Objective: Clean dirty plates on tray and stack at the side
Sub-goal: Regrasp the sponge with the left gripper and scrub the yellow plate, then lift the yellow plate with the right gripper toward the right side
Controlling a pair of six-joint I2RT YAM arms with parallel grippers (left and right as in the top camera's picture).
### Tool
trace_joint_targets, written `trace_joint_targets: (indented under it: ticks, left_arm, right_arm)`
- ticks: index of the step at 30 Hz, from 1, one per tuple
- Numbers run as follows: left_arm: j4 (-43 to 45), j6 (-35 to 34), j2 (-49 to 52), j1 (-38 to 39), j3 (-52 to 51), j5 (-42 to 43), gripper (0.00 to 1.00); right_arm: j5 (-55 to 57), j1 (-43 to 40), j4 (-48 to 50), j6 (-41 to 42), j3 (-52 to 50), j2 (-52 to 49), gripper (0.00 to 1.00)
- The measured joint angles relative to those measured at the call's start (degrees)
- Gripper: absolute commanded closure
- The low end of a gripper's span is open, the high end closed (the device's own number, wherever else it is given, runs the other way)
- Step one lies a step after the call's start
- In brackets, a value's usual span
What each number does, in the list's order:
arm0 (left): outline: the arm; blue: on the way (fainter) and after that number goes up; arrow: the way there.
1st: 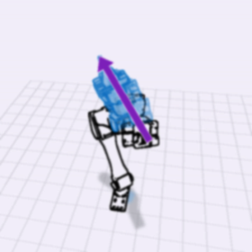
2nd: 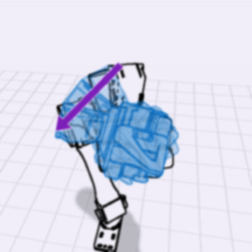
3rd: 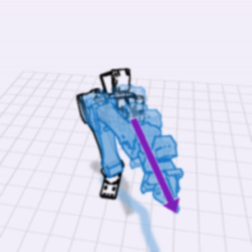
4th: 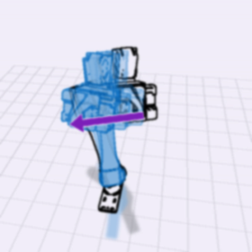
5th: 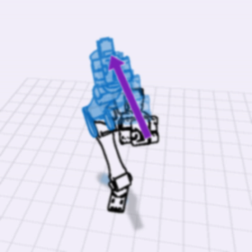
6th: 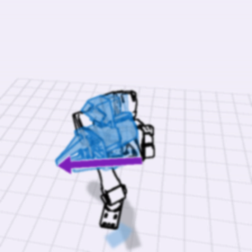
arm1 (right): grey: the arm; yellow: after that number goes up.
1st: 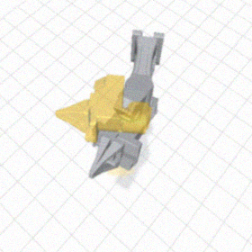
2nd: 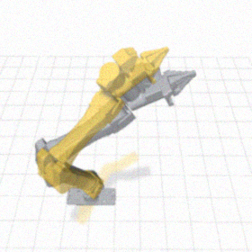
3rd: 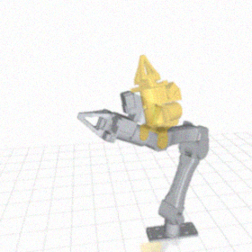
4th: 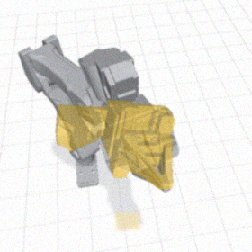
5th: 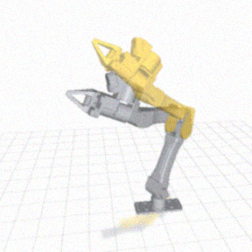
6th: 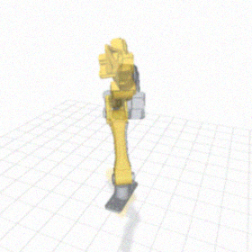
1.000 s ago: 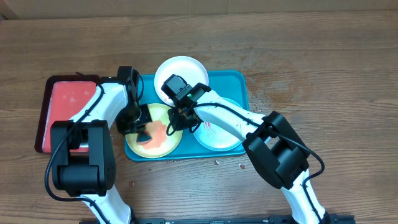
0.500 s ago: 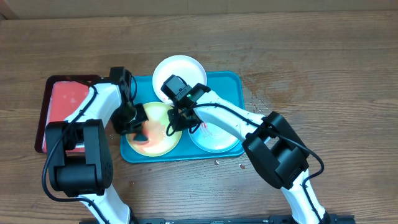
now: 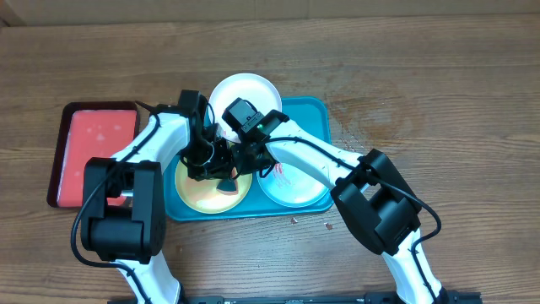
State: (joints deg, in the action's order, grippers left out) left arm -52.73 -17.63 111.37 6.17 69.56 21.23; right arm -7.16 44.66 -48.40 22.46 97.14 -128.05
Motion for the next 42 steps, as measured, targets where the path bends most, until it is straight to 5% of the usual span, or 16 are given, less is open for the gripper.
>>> trace_joint_targets:
  ticks: [13, 24, 33, 42]
  left_arm:
    - [-9.66, -0.24, 0.15, -12.81, 9.25, -17.2, 0.96]
    - [-14.08, -1.4, -3.3, -18.08, 27.17, -15.67, 0.96]
    - [-16.59, -4.35, -6.8, -38.25, 28.33, -15.65, 0.96]
    - [-16.06, -4.55, -6.8, -42.01, 28.33, -15.21, 0.96]
  right_arm:
    - [-0.98, 0.9, -0.7, 0.2, 1.25, -0.07, 0.96]
    - [14.19, 1.73, -10.36, -5.57, 17.49, -0.11, 0.96]
    - [41.97, 9.84, -8.2, -22.71, 25.7, 0.61, 0.96]
    - [63.82, 19.02, 3.34, -47.43, 25.75, 0.61, 0.96]
